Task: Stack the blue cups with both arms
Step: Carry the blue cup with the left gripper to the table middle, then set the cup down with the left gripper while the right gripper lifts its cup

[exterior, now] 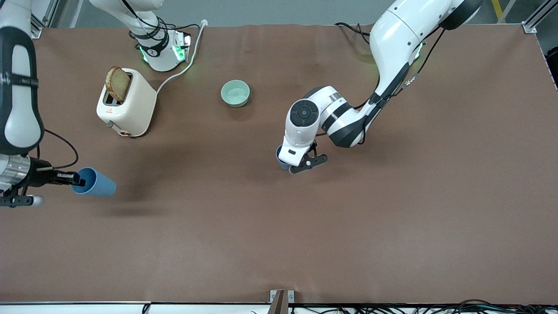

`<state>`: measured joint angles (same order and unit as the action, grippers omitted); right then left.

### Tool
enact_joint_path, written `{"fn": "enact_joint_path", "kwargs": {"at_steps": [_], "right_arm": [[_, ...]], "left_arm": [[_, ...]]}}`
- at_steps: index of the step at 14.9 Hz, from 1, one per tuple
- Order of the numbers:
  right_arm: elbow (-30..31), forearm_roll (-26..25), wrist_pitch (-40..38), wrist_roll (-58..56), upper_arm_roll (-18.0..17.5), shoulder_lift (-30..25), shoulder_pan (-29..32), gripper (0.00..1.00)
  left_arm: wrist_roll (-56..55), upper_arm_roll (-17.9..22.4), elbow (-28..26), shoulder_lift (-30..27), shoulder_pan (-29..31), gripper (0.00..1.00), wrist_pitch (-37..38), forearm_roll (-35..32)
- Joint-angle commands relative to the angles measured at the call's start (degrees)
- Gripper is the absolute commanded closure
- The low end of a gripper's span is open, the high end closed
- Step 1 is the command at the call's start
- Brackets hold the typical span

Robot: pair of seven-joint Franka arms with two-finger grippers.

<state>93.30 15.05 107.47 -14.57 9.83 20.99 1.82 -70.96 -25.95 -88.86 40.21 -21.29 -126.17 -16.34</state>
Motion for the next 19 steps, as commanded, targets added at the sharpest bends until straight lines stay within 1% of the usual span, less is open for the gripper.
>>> {"fn": "enact_joint_path", "kwargs": {"at_steps": [1,2,4,6,7,8,9,11,13,15,16,18,19], "right_arm": [[1.9,-4.0,-4.2,10.7,-6.7,-5.9,0.2,0.99],[1.7,-4.9,-5.1,14.7,-10.3,-7.1,0.3,0.99],[0.6,-7.5,-6.1,26.3,-18.3,-8.4,0.3,0.99],[-2.6,-12.2,-7.0,41.1,-27.6,-8.3,0.3,0.99],[-4.7,-15.1,-7.0,48.1,-33.1,-7.8,0.2,0.99],[-5.1,-17.4,-6.6,53.4,-37.3,-7.6,0.2,0.99],[-5.2,-19.4,-6.3,57.5,-40.6,-7.1,0.0,0.99],[-5.2,-22.2,-4.8,63.4,-45.8,-5.3,-0.3,0.99],[-4.8,-22.8,-0.4,68.0,-49.6,-3.2,-1.3,0.99],[-4.8,-23.1,3.1,70.7,-50.0,0.0,-4.0,0.99],[-4.7,-24.6,5.0,72.7,-50.0,1.2,-5.6,0.99],[-4.8,-30.2,7.2,80.1,-50.1,4.6,-8.4,0.99],[-5.1,-31.7,8.2,81.1,-50.1,6.6,-9.5,0.99]], "left_arm": [[4.1,-0.2,3.2,-4.1,3.3,0.00,4.2,-1.1],[6.4,-0.4,3.7,-6.3,5.4,0.00,6.5,-1.0],[13.8,-0.7,4.7,-11.4,9.3,0.00,12.4,-0.4],[20.8,-0.5,5.1,-16.5,12.7,0.00,18.6,-0.7],[24.7,-0.6,5.1,-18.7,14.8,0.00,20.9,-0.6],[28.8,-0.8,5.2,-20.8,16.9,0.00,22.9,-0.4],[33.5,-0.9,5.4,-22.8,19.2,0.00,24.6,-0.2],[40.2,-0.8,7.5,-25.4,22.1,0.00,27.3,1.0],[45.9,-0.9,9.2,-27.2,25.7,0.00,30.1,3.4],[50.6,-0.8,9.2,-29.6,28.5,0.00,30.5,4.9],[53.2,-0.9,9.1,-30.4,30.0,0.00,31.4,5.4],[57.1,-0.6,9.2,-31.6,31.8,0.00,33.1,5.9],[58.7,-0.3,9.2,-32.4,32.3,0.00,33.7,6.0]]}}
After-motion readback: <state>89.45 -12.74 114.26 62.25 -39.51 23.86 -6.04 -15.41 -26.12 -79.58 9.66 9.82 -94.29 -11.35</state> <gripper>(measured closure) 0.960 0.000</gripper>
